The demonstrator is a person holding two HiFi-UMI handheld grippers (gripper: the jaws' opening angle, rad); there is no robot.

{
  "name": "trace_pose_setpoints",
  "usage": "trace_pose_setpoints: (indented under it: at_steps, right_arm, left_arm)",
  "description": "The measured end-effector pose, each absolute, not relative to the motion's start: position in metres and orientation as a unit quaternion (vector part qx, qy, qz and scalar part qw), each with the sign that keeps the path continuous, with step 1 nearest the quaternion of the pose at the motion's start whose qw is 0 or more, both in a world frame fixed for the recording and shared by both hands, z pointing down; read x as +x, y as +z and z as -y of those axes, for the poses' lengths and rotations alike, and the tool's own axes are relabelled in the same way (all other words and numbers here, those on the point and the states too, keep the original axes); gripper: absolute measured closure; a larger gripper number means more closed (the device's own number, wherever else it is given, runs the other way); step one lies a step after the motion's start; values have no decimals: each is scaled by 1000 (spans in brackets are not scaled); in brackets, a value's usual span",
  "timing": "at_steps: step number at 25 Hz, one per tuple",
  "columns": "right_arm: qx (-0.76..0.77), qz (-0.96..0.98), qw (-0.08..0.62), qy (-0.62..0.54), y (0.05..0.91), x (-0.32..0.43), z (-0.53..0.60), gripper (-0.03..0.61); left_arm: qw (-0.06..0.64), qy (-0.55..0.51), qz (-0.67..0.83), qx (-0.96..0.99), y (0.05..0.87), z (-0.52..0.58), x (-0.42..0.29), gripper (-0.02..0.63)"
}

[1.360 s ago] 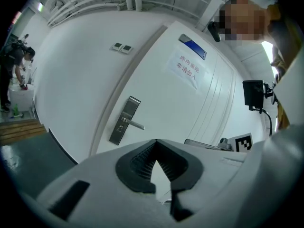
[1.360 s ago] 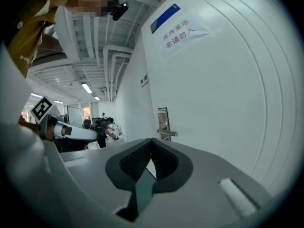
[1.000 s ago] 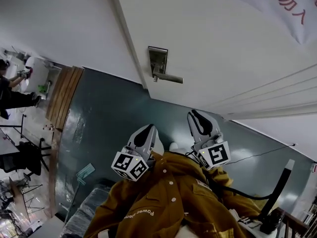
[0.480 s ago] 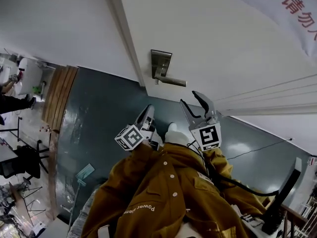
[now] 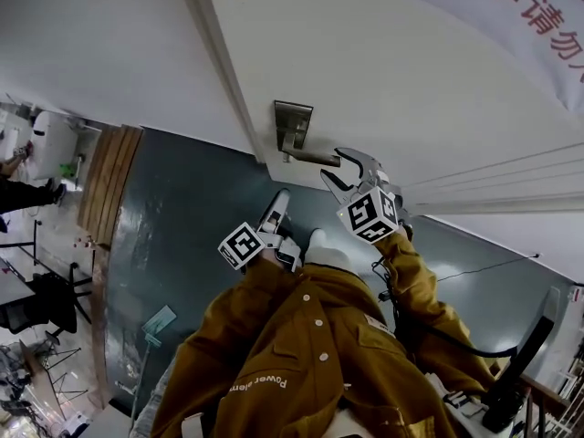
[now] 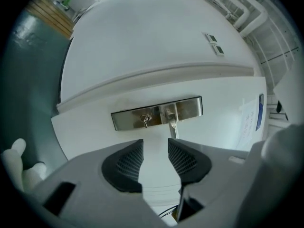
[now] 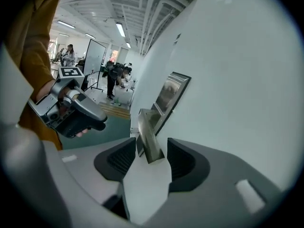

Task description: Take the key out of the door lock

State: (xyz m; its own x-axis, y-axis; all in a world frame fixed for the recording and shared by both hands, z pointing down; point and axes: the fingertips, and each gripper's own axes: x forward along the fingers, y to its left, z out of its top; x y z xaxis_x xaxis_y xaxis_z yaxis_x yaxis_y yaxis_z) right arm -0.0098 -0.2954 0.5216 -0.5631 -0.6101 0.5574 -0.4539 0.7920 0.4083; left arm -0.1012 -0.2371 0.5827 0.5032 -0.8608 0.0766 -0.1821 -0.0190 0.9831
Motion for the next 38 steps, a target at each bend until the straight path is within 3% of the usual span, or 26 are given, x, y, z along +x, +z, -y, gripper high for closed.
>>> trace_pose_setpoints:
  at_steps: [4, 7, 13, 18, 25, 38]
  right_arm:
    - [304, 872, 364, -124, 525, -10, 296, 422]
    - [297, 870, 372, -132, 524, -10, 296, 431]
    - [288, 870, 376, -134, 524, -10, 295, 436]
    - [297, 870, 372, -128, 524, -11, 295, 431]
    - [302, 870, 371, -121, 524, -10, 296, 429]
    - [312, 862, 383, -111, 525, -9, 296, 420]
  left_arm:
    - [583, -304, 392, 643, 592, 241, -97, 462]
    - [586, -313, 384, 641, 591, 249, -94, 463]
    - [600, -376, 362, 606, 599, 284, -94, 471]
    - [590, -365, 389, 606, 619, 309, -103, 478]
    - [591, -379, 375, 606, 614, 329, -101, 585]
    - [616, -342, 380, 599, 611, 321, -101, 589]
